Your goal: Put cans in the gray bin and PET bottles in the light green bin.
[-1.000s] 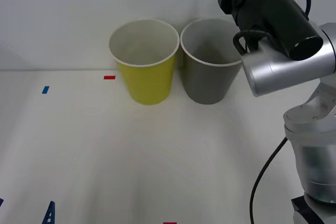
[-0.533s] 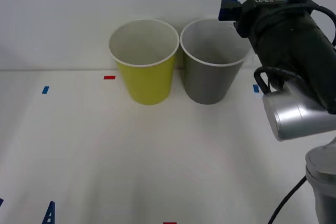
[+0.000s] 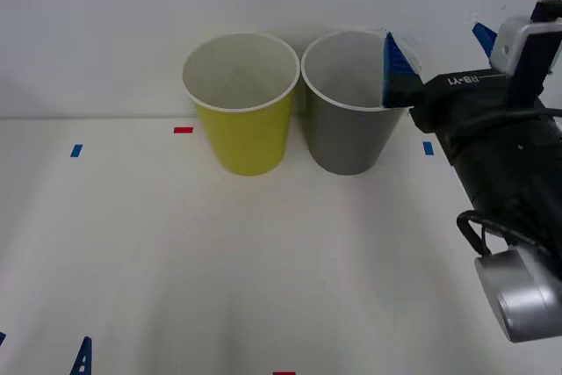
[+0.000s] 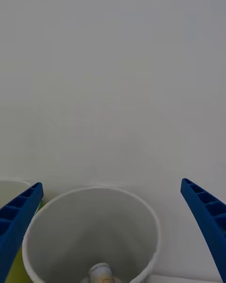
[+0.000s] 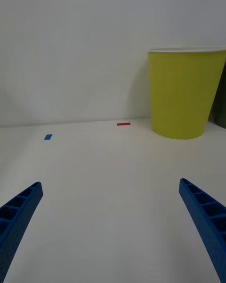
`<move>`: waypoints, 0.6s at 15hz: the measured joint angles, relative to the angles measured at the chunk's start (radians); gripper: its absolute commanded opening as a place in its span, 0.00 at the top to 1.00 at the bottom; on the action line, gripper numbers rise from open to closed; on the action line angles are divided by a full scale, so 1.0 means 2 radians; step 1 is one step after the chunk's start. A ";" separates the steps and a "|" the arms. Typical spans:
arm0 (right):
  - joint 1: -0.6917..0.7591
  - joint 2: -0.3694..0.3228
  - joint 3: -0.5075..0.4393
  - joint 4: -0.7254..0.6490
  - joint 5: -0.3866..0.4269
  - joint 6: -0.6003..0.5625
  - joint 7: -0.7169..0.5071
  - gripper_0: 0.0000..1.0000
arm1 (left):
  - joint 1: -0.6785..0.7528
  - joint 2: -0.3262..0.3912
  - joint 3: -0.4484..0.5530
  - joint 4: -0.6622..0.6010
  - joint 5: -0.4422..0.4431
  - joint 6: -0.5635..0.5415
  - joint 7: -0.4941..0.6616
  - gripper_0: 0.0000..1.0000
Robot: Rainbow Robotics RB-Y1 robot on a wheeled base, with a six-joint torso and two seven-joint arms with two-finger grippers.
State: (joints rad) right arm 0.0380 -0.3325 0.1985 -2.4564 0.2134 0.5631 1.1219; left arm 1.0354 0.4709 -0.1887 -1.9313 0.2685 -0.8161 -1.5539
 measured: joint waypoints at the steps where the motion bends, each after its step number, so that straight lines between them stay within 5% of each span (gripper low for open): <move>1: 0.024 -0.004 -0.003 0.000 -0.006 -0.032 -0.001 0.00 | 0.000 0.000 0.000 0.000 0.000 0.000 0.000 0.00; 9: 0.195 -0.011 -0.014 0.000 -0.029 -0.236 -0.002 0.00 | 0.000 0.000 0.000 0.000 0.000 0.000 0.000 0.00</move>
State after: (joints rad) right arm 0.4279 -0.3551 0.1715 -2.4574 0.1556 0.0913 1.1180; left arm 1.0354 0.4709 -0.1887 -1.9313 0.2685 -0.8161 -1.5539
